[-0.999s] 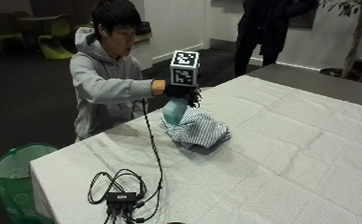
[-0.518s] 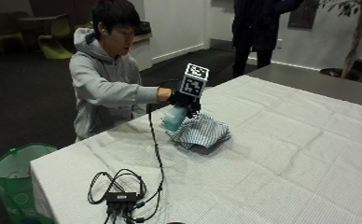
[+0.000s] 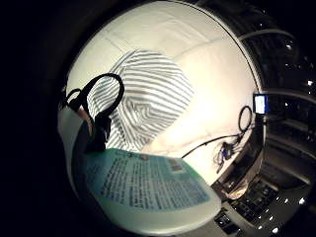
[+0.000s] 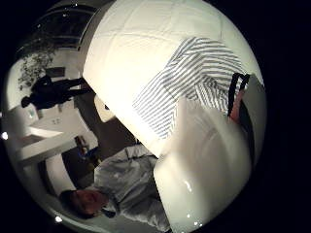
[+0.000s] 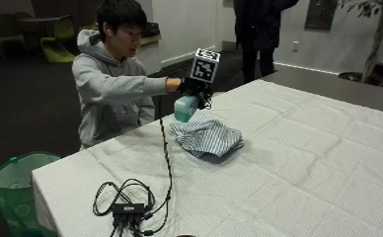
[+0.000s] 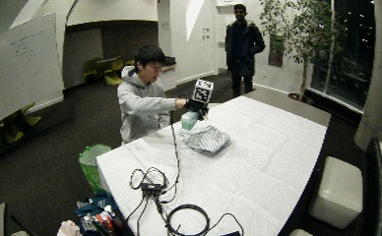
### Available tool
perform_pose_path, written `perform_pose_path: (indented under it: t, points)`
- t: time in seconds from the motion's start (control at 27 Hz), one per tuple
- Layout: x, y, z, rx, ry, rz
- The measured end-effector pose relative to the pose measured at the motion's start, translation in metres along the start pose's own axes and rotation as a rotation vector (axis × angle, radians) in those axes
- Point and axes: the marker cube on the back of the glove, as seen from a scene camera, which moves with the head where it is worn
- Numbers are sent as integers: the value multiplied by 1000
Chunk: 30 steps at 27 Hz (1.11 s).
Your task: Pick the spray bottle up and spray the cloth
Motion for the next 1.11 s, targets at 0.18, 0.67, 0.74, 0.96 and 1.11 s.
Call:
perform_pose_path:
  t: [0.18,0.67,0.74,0.96,1.11]
  points:
    - [-20,-10,20,-37,-72,9]
    - [-53,-17,30,-10,-140,-46]
    - [-63,-16,16,48,-198,-79]
    - [-103,-18,-34,375,-641,-207]
    - [-124,-34,-45,625,-1046,-238]
